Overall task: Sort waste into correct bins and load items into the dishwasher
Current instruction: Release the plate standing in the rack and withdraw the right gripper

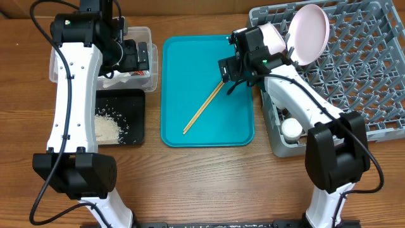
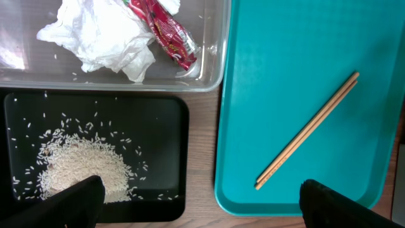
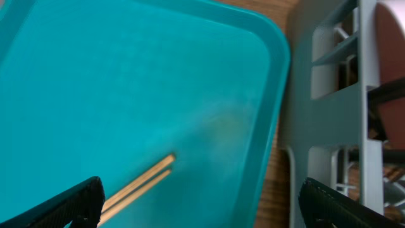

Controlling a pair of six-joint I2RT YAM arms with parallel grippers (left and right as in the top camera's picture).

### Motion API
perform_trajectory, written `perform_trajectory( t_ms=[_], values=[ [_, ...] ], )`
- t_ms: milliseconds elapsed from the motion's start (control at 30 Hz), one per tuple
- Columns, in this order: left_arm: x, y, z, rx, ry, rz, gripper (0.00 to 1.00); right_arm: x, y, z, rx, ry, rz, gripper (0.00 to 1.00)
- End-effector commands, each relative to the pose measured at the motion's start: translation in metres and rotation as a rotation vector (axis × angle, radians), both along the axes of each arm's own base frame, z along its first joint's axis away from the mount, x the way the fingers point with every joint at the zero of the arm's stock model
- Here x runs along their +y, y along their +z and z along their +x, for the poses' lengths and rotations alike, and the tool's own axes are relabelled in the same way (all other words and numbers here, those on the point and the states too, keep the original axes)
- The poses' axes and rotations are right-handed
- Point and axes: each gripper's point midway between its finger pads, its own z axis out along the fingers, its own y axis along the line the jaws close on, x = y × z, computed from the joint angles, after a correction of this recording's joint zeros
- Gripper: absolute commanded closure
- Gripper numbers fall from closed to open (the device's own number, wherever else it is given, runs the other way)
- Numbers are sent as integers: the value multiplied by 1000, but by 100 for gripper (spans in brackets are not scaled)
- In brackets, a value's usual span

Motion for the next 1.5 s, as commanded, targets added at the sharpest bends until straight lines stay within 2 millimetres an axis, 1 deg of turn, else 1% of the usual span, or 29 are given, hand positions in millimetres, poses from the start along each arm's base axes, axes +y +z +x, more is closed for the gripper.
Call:
perform_trajectory(
  t_ms=[0,133,333,667,1033,1167,1467],
  values=[
    [0,5,1,-20,-20,12,0,-13,-8,7,-16,-39,-55,0],
    [0,5,1,-20,-20,12,0,-21,-14,11,-8,-55,-57,0],
    [0,5,1,-20,-20,12,0,-38,-26,15,14,-88,-65,0],
    [0,5,1,-20,-20,12,0,-54,-21,27,-20,-124,-52,0],
    [0,5,1,-20,-20,13,0,-55,-18,32,-39,-131,-49,0],
    [0,5,1,-20,-20,12,0,-61,-17,36,-58,-151,-64,0],
    [0,5,1,-20,-20,12,0,-77,-24,40,-46,-180,-68,0]
  ],
)
